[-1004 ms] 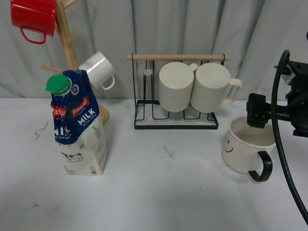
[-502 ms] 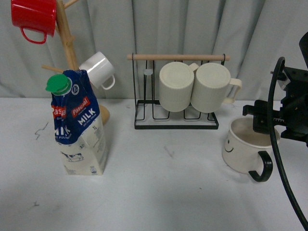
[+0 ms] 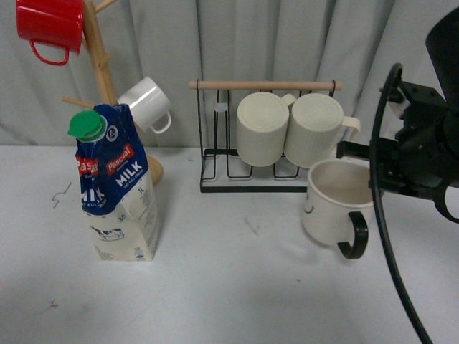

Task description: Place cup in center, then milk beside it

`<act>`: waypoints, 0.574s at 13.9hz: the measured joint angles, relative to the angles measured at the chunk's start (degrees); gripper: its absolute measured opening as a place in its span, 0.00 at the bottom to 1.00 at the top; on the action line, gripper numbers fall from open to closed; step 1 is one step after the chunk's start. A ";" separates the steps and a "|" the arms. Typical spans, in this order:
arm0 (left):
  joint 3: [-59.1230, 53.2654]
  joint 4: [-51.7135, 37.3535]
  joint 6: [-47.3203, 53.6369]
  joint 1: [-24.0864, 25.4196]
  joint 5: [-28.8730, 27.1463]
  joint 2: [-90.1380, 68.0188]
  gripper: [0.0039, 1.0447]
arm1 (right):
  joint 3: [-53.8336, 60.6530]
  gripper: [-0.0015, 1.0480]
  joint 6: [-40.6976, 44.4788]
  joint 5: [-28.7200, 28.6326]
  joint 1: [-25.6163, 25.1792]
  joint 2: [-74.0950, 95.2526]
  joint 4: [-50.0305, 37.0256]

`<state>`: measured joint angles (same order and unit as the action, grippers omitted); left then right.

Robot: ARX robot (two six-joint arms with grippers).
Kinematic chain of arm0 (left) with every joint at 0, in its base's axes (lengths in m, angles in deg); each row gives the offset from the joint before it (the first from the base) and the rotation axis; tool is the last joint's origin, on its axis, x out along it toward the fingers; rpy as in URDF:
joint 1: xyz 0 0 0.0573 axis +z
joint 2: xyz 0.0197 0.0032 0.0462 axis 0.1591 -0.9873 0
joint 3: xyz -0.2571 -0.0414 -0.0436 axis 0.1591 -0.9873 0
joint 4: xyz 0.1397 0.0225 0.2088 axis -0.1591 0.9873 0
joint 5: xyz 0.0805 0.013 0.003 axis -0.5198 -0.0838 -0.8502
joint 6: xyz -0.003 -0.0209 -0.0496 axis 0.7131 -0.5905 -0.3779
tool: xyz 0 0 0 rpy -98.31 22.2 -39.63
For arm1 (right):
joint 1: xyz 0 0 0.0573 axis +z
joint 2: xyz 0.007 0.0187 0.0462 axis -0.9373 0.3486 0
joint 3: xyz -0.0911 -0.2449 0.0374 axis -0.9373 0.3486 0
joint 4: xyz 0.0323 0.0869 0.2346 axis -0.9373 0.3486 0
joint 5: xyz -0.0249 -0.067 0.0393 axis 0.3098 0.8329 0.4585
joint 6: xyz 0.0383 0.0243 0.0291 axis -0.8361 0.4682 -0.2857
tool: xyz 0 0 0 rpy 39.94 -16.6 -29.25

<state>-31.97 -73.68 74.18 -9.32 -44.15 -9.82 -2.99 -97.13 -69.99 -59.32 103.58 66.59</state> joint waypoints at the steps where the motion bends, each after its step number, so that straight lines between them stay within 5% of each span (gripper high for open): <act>1: 0.02 -0.02 0.00 0.00 0.00 0.00 0.94 | 0.09 0.03 -0.20 -0.02 1.29 -0.79 -0.04; 8: 0.00 0.00 0.00 0.00 0.00 0.00 0.94 | -3.32 0.03 -0.72 2.08 8.15 3.93 0.26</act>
<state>-31.97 -73.68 74.18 -9.32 -44.15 -9.82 -6.32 -97.85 -67.91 -51.16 107.52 66.85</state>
